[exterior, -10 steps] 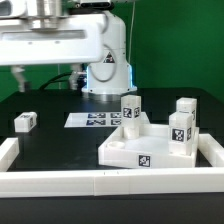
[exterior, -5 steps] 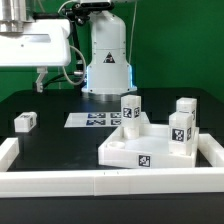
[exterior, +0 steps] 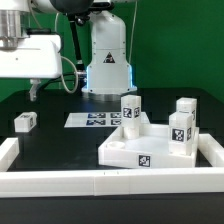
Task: Assemble square table
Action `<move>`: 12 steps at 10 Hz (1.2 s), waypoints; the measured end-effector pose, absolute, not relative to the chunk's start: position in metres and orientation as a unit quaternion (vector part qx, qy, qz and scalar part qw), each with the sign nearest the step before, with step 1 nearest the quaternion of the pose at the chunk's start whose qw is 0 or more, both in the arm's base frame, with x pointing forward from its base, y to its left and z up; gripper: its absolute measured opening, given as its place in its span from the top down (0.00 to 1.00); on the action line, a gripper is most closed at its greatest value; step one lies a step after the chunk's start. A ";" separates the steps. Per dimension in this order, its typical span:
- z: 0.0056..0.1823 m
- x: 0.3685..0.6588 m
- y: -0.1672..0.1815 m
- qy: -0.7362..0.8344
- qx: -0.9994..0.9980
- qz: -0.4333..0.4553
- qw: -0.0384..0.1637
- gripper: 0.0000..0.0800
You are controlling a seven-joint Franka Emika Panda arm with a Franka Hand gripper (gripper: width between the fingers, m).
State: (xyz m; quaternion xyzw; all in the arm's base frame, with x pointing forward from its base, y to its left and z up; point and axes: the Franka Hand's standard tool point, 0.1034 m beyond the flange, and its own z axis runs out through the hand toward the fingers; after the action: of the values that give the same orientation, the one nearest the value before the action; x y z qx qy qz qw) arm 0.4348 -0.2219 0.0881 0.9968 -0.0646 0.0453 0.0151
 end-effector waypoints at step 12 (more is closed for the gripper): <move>0.056 0.401 -0.225 -0.126 0.964 -0.231 -0.031 0.19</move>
Offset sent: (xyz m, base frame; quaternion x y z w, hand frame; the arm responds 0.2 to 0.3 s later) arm 0.0000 0.0000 0.0000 0.0000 0.0000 0.0000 1.0000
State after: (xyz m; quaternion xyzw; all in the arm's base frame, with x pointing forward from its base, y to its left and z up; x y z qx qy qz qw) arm 0.4007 -0.2252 0.0563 0.9644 -0.1257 -0.2307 -0.0315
